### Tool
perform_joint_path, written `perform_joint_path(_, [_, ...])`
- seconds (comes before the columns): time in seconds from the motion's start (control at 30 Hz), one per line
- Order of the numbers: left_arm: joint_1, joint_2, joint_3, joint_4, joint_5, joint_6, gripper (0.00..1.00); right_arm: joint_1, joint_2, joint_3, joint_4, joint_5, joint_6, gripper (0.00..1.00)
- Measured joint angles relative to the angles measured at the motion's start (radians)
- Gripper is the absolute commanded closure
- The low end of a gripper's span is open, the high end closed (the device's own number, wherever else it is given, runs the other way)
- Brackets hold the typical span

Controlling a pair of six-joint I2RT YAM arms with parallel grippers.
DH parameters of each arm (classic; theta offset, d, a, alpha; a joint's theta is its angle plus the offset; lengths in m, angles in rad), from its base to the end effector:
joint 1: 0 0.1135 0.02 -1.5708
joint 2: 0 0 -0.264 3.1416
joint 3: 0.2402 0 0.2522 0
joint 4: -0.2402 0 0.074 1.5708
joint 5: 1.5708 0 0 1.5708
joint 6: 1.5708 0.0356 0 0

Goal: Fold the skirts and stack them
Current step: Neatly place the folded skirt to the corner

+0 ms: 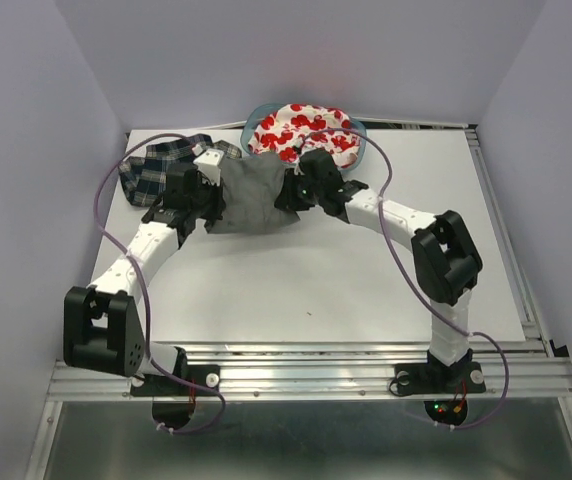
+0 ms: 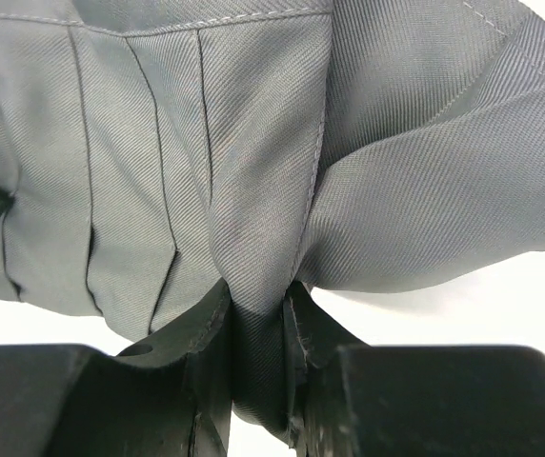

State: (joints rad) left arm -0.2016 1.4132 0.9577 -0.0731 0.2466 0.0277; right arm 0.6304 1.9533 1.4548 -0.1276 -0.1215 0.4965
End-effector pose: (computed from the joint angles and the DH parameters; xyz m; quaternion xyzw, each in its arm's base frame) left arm 0.3105 -0.0723 0.2656 0.1593 0.8480 -0.1492 0.4829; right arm 0.3617 0.2693 0.2299 -0.0870 0.8850 0.2883 0.3551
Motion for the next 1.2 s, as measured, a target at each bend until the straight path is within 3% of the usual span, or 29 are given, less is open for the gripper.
perform_joint_path(0.2, [0.041,-0.047,0.145,0.029,-0.092,0.111,1.00,0.011,0.115,0.294,0.025,0.025,-0.057,0.99])
perform_joint_path(0.4, [0.168,0.009,0.282,0.087,-0.099,0.165,1.00,0.032,0.284,0.604,0.112,-0.003,-0.093,0.99])
perform_joint_path(0.57, [0.274,0.085,0.305,0.170,-0.096,0.178,1.00,0.047,0.499,0.858,0.277,-0.047,-0.110,0.99])
perform_joint_path(0.73, [0.335,0.160,0.295,0.264,-0.077,0.185,1.00,0.072,0.733,0.988,0.456,-0.050,-0.127,0.99])
perform_joint_path(0.93, [0.397,0.333,0.294,0.310,-0.042,0.184,1.00,0.116,0.920,1.033,0.578,-0.020,-0.148,0.98])
perform_joint_path(1.1, [0.451,0.480,0.293,0.332,-0.020,0.166,1.00,0.129,0.980,1.059,0.644,-0.013,-0.200,0.80])
perform_joint_path(1.17, [0.457,0.509,0.292,0.348,-0.012,0.158,1.00,0.134,0.982,1.060,0.661,-0.011,-0.222,0.61])
perform_joint_path(1.2, [0.458,0.516,0.292,0.358,-0.010,0.156,1.00,0.135,0.982,1.060,0.663,-0.007,-0.229,0.61])
